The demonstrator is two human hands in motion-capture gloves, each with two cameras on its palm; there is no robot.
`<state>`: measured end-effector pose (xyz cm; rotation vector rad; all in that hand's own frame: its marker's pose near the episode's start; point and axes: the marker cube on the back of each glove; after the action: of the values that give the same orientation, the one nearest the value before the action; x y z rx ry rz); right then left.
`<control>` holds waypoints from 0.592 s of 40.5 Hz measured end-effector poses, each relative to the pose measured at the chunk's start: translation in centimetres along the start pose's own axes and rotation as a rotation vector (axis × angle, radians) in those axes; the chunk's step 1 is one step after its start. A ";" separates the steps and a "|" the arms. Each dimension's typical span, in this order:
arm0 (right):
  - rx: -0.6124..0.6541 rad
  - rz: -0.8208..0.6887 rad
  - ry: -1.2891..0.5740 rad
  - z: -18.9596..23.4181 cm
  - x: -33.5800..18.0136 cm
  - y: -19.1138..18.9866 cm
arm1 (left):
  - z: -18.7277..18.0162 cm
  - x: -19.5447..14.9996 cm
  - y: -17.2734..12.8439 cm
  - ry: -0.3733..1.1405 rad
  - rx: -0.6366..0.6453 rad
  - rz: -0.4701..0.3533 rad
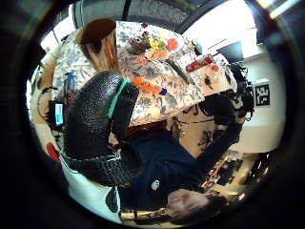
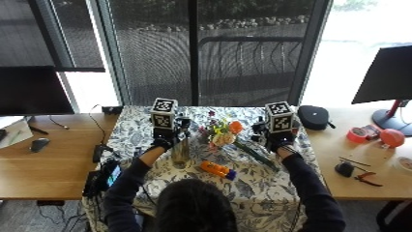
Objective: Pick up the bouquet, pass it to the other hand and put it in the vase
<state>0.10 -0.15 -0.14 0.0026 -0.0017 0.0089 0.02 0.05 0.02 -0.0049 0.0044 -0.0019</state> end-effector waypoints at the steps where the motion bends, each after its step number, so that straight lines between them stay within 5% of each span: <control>1: 0.001 0.003 -0.001 -0.1 0.0 0.0 | 0.0 0.0 0.0 0.002 -0.001 -0.001; 24: 0.065 0.082 -0.123 -0.7 2.6 -4.4 | 0.7 -2.4 -2.1 -0.008 0.033 -0.087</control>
<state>2.72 -4.49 -0.90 0.0679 -0.1241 0.0905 -2.36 -2.04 0.71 0.0275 -0.0039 -0.0893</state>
